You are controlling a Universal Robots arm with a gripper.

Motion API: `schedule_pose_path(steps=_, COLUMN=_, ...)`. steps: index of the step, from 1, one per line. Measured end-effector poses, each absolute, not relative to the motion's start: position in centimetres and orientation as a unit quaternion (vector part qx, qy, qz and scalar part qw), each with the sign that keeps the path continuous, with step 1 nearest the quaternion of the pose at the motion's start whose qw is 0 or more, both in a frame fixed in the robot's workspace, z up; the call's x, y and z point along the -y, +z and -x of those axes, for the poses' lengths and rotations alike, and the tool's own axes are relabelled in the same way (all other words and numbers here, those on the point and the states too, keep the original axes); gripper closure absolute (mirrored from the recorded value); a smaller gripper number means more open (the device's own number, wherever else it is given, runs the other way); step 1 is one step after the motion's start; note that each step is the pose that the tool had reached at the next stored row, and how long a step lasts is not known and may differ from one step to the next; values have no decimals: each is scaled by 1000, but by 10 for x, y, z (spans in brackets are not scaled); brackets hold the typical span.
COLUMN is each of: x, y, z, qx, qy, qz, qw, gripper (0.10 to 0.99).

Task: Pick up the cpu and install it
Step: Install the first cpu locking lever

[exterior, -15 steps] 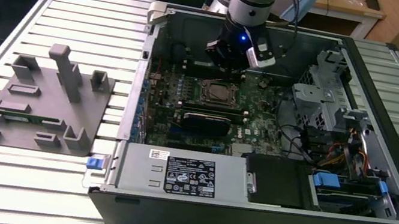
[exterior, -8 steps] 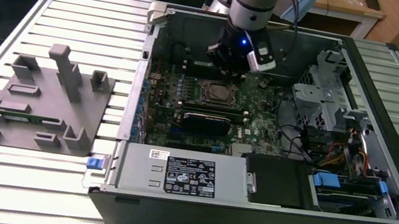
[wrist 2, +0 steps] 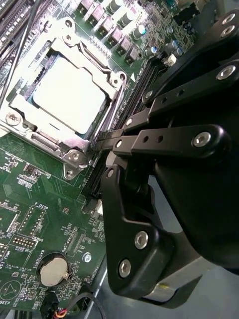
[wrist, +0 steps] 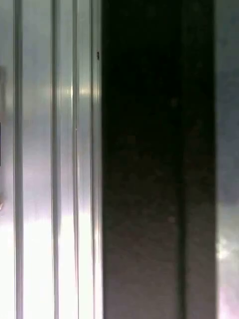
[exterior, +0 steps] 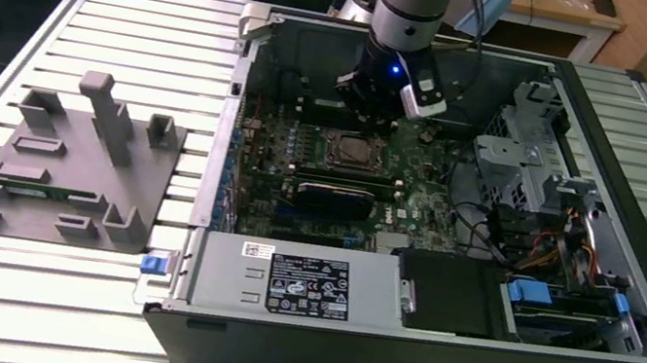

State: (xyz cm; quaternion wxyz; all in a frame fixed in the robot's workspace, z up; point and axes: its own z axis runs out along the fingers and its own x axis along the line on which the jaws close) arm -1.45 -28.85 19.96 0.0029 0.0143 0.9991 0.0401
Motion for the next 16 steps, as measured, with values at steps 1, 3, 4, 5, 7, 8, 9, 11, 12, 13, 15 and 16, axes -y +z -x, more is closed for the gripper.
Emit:
schedule_pose_path(steps=1, x=289, y=200, z=14, qx=-999, qy=40, qz=-14, qw=3, gripper=980)
schedule_pose_path(steps=3, x=289, y=201, z=14, qx=-999, qy=40, qz=-14, qw=3, gripper=980)
schedule_pose_path(steps=4, x=289, y=202, z=14, qx=-999, qy=40, qz=-14, qw=3, gripper=980)
schedule_pose_path(steps=5, x=288, y=202, z=14, qx=-999, qy=40, qz=-14, qw=3, gripper=980)
schedule_pose_path(steps=7, x=288, y=202, z=14, qx=-999, qy=40, qz=-14, qw=3, gripper=980)
schedule_pose_path(steps=8, x=288, y=202, z=14, qx=-999, qy=40, qz=-14, qw=3, gripper=980)
schedule_pose_path(steps=9, x=289, y=203, z=14, qx=-999, qy=40, qz=-14, qw=3, gripper=980)
schedule_pose_path(steps=11, x=289, y=204, z=14, qx=-999, qy=40, qz=-14, qw=3, gripper=980)
schedule_pose_path(steps=12, x=289, y=204, z=14, qx=-999, qy=40, qz=-14, qw=3, gripper=980)
schedule_pose_path(steps=13, x=288, y=204, z=14, qx=-999, qy=40, qz=-14, qw=3, gripper=980)
schedule_pose_path(steps=15, x=288, y=204, z=14, qx=-999, qy=39, qz=-14, qw=3, gripper=980)
schedule_pose_path(steps=16, x=289, y=204, z=14, qx=-999, qy=37, qz=-14, qw=3, gripper=980)
